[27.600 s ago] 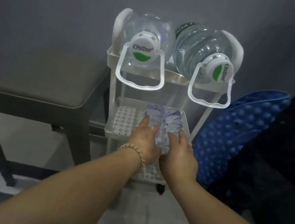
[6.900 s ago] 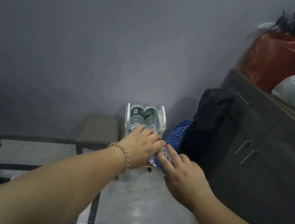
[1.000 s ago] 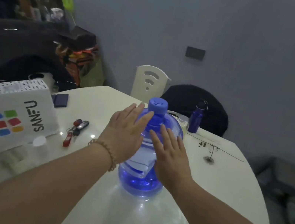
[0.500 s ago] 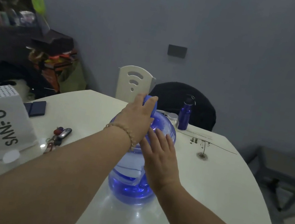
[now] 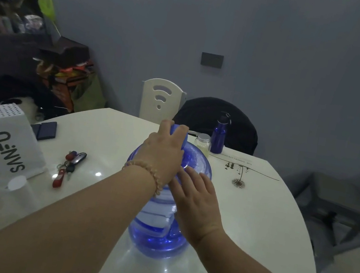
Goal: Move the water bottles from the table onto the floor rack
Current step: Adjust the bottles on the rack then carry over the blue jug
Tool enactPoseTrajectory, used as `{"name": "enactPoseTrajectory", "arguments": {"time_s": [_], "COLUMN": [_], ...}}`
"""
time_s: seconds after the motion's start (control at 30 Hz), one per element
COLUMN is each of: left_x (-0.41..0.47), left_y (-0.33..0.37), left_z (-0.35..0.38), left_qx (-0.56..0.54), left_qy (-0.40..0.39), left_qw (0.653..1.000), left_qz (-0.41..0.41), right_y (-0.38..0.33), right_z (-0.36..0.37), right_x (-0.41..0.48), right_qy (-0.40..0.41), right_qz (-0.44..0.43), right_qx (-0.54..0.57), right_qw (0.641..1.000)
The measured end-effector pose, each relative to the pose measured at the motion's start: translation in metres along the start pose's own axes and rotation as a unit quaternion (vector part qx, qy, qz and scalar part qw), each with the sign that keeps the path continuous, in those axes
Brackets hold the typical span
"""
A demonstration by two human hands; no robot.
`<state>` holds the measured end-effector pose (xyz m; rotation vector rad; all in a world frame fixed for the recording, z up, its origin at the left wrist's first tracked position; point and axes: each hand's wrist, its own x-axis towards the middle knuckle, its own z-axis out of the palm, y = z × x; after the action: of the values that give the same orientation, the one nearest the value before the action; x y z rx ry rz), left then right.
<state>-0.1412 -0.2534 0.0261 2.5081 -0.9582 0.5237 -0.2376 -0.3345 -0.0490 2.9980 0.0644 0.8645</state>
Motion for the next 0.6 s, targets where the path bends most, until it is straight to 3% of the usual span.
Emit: {"name": "enactPoseTrajectory", "arguments": {"time_s": [0.2,0.6], "left_x": [-0.03,-0.099], "left_y": [0.039,0.144], "left_z": [-0.011,-0.022], "left_qx": [0.045,0.053], "left_qy": [-0.02,-0.045], "left_qw": [0.999,0.998], "left_qz": [-0.003,0.013], "right_y": [0.018,0.055], "right_z": [-0.015,-0.08], "right_x": [-0.042,-0.152], "right_qy": [0.058,0.068], "right_qz": [-0.034,-0.053], "right_qx": [0.035,0.035], "right_qw": [0.997,0.996]}}
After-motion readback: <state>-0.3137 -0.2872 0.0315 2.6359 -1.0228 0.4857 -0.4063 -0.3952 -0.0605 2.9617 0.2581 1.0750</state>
